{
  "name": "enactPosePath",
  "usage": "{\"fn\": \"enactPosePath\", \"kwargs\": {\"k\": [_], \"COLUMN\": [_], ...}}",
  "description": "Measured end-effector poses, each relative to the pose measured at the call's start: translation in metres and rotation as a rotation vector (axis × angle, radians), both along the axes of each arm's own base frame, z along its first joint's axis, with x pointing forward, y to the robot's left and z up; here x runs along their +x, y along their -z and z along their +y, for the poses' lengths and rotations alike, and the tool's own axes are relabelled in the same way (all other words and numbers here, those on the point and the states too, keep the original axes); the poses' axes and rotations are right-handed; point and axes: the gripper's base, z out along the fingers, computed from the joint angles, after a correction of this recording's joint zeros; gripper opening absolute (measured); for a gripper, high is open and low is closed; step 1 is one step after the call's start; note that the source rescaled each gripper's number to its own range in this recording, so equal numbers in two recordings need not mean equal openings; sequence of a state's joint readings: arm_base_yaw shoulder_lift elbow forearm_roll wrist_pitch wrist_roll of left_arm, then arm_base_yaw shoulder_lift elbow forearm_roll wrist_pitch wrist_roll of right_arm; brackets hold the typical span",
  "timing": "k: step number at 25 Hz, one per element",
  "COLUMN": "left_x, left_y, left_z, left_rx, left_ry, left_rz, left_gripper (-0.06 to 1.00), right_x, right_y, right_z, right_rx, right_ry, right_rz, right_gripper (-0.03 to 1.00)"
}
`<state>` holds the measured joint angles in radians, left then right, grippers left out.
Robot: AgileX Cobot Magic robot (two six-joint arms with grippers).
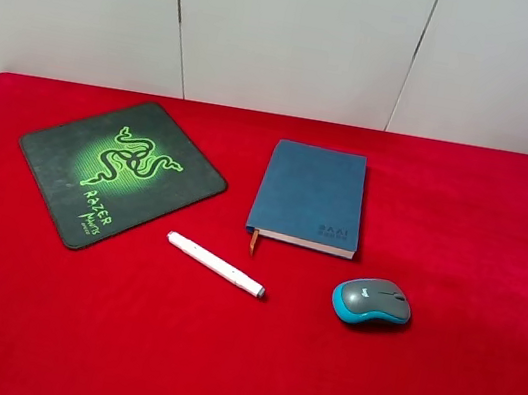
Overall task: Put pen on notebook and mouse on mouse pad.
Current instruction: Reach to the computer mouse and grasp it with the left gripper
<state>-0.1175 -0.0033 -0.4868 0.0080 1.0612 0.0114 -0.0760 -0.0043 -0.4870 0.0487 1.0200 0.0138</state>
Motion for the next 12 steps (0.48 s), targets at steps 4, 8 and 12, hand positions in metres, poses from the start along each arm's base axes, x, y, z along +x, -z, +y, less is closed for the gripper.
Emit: {"fn": "enactPosePath", "kwargs": {"k": [4,8,12], "left_x": [-0.002,0.007,0.026], "left_y": [-0.007,-0.027,-0.050], "left_z": [0.000,-0.001,-0.004], "left_rx": [0.001,0.006,0.021], "left_ry": [0.000,0.000,0.014], "left_rz": [0.011,0.051,0.138], "left_gripper": [1.00,1.00,1.00], "right_x": [0.000,0.000,0.000], "right_y": [0.000,0.000,0.000], "right_z": [0.000,0.000,0.000], "right_rx": [0.000,0.000,0.000], "right_ry": [0.000,0.000,0.000], "right_rz": [0.000,0.000,0.000], "right_gripper": [1.00,1.00,1.00]}}
